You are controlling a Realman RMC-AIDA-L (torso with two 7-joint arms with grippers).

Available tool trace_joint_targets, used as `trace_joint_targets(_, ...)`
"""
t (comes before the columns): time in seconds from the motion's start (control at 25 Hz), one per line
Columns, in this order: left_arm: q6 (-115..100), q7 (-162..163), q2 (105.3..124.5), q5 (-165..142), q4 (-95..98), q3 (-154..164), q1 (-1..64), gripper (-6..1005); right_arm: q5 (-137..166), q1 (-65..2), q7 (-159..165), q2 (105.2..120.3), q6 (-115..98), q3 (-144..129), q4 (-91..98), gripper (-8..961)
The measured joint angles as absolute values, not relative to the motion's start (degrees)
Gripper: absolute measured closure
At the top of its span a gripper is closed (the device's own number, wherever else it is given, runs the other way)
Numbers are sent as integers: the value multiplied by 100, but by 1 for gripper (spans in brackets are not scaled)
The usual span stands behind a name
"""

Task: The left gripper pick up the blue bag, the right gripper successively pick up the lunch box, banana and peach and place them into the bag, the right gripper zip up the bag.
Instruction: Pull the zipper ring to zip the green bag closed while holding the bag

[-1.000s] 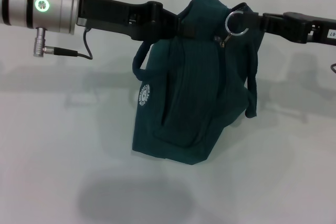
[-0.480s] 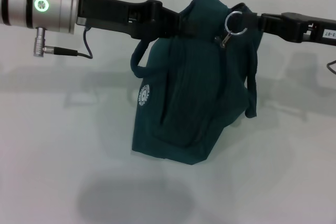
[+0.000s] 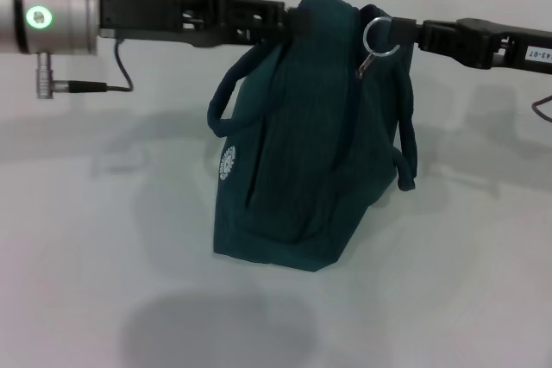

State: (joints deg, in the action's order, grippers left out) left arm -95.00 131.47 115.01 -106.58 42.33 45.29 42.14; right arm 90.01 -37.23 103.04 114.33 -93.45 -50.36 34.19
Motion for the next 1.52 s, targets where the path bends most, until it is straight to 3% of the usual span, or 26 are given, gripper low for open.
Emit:
trace_joint_targets(0.2, -9528, 12376, 11452, -10221, 4368, 4244, 3791, 434, 8982, -3867, 10301, 11484, -9394, -5043, 3419, 951)
trace_joint_targets(0.32, -9510, 12162, 11368, -9894, 4404, 4231, 3477, 202, 8954, -3995, 10300, 11516, -9407, -5042, 3419, 950)
trace_joint_targets(1.0, -9837, 11755, 11430, -9364, 5043, 4221, 2629, 164, 8708, -4515, 10291, 11540, -9433, -5050, 3463, 944)
trace_joint_targets(1.52, -9633, 11870, 11398, -10541, 5008, 4294, 2689, 173, 8681, -4549, 10221, 11540, -9333, -5100, 3474, 940)
